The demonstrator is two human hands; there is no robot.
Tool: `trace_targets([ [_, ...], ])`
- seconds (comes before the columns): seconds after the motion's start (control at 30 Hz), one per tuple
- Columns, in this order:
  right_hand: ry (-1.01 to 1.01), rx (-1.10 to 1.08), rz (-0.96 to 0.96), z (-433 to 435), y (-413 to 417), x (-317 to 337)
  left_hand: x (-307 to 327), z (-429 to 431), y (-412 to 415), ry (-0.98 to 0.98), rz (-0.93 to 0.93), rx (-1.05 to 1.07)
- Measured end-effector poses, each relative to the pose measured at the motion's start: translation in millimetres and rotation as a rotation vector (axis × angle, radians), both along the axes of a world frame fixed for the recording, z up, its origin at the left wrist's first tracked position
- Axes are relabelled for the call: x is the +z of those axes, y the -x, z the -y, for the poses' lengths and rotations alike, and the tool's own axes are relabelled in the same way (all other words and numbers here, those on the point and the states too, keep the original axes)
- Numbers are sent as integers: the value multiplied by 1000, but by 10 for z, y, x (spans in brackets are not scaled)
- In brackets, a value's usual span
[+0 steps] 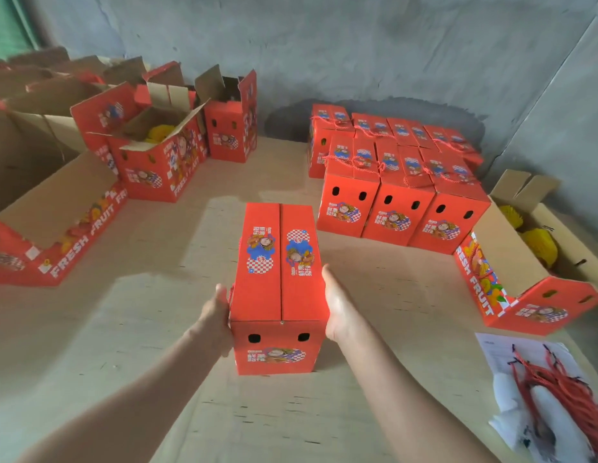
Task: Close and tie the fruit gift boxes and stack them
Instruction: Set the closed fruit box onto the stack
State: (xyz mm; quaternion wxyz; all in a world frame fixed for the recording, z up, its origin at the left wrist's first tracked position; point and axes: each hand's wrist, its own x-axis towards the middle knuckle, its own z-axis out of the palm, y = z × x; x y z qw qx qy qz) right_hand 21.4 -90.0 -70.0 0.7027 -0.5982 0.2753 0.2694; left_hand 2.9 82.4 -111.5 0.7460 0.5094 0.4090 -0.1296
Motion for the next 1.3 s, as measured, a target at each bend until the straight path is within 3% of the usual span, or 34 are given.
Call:
trace_targets([
  [0.1, -101, -75, 37, 71, -101, 59, 98, -14, -53, 149, -22, -100],
  [0.23, -131, -306, 232, 27, -290, 345, 599, 4, -305, 78, 219, 146],
  [0.3, -162, -333, 432, -13, -363, 567, 882, 10, -397, -279, 492, 112],
  [0.4, 52, 6, 751, -113, -312, 913, 1317, 14, -398, -1098, 929, -215],
  [0.43, 143, 154, 812, -178, -275, 1007, 1424, 30, -398, -1265, 1022, -299],
  [0.5, 226, 328, 839, -354, -212, 1131, 1567, 102, -360, -1417, 1115, -419],
  [0.57, 166, 324, 746, -492, -160, 1178, 1590, 121, -292, -1427, 1124, -507],
  [0.67, -32, 211, 582, -559, -74, 1177, 1421, -9, -160, -1468, 1155, -370],
  [0.73, -193, -29, 466, -544, -112, 1270, 1173, -82, -51, -1348, 998, -224],
  [0.77, -204, -118, 462, -546, -167, 1349, 1008, -64, 20, -1221, 873, -246],
  [0.9, 209, 12, 753, -695, -291, 1596, 406, 45, 206, -819, 590, -548],
  [1.0, 381, 85, 929, -816, -273, 1590, 354, 5, 171, -797, 580, -465],
  [1.3, 588, -18, 1283, -802, -473, 1835, 719, -162, -68, -740, 701, -391],
])
